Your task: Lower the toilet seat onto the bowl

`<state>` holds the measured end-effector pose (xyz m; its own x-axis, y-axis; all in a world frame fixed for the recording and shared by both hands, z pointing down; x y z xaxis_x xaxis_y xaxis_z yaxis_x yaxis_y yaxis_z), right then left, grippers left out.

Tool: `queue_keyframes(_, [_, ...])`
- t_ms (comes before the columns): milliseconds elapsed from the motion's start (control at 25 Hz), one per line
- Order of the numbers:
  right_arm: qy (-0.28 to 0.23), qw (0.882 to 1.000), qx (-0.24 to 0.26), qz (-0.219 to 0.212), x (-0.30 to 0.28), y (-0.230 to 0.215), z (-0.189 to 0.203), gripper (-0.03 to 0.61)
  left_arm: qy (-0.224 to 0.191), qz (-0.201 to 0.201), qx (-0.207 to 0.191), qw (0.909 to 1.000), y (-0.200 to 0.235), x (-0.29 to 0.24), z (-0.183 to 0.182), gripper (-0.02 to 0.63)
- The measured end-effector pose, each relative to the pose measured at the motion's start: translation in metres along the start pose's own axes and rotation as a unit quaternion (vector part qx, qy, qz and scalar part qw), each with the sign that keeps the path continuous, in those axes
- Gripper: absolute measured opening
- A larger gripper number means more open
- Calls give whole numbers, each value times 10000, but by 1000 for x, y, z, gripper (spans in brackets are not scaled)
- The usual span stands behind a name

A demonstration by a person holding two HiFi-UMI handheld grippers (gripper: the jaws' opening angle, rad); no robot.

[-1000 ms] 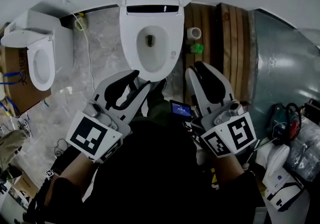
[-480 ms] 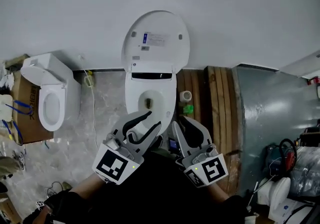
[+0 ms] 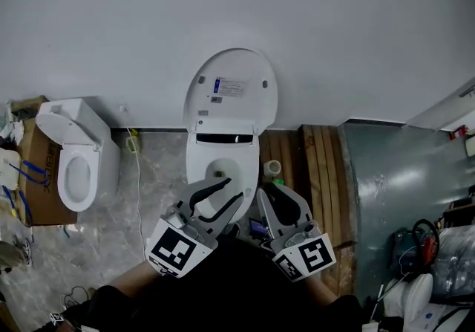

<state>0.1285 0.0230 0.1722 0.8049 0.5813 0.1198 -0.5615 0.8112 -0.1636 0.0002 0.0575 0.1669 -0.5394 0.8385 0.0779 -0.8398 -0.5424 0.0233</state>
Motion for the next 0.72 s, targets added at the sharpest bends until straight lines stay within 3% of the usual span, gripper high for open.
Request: queue_keyframes(720, [47,9999,-103,110,3,17,3,75,-27,85,55,9999,-1,16,-1,136])
Point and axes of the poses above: the fingertips, and each gripper's own axes: x backward along the fingers, y to its left, z out of its underside, the point moved 6 cm from there along x, backward along the fingers, and after that the axes turned 12 degrees about -y, right-handed, at the moved point
